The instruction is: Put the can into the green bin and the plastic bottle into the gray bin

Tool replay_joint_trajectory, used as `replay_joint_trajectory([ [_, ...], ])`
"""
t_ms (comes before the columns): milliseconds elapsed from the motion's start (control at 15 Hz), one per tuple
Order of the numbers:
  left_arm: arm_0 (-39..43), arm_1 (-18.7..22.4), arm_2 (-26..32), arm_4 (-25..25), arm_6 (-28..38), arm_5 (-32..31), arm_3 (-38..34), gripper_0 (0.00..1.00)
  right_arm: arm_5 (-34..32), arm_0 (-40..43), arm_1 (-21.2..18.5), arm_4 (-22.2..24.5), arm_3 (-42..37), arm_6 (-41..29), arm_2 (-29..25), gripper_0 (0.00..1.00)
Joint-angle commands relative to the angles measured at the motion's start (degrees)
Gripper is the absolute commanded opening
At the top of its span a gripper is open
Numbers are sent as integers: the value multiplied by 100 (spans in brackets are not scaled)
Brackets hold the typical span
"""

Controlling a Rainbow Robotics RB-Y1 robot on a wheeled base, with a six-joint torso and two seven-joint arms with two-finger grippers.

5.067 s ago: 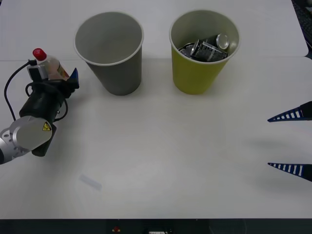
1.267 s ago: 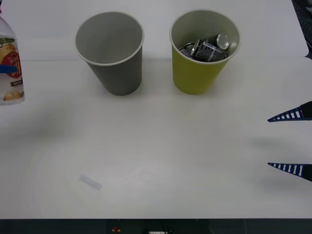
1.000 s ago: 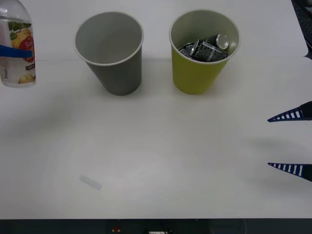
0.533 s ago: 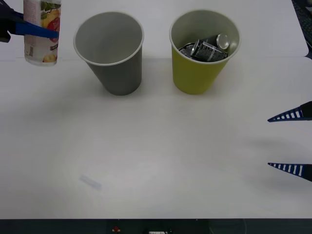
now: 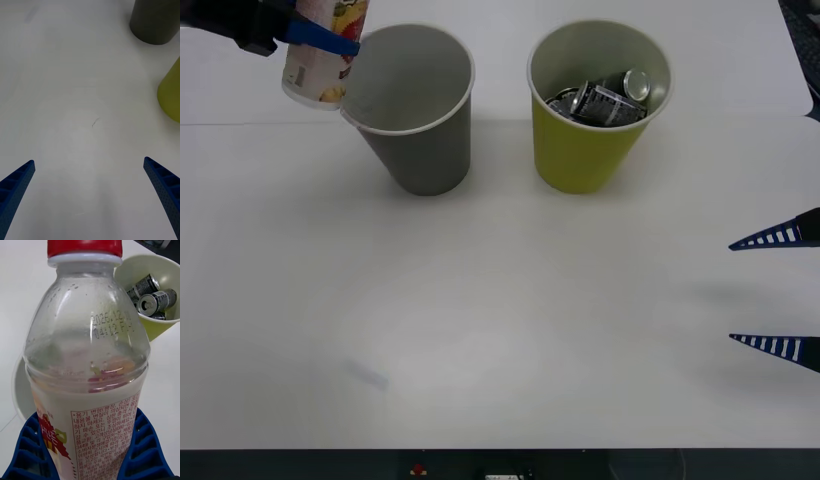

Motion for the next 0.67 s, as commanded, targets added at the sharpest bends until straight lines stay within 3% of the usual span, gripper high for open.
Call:
replay_joint_trajectory([
  [67,-225,-298,-183,-482,159,3,0,0,0,0,0,0,0,0,0,100],
  [667,-533,-905,-799,-1765,1346,3,18,0,0,0,0,0,0,0,0,100],
])
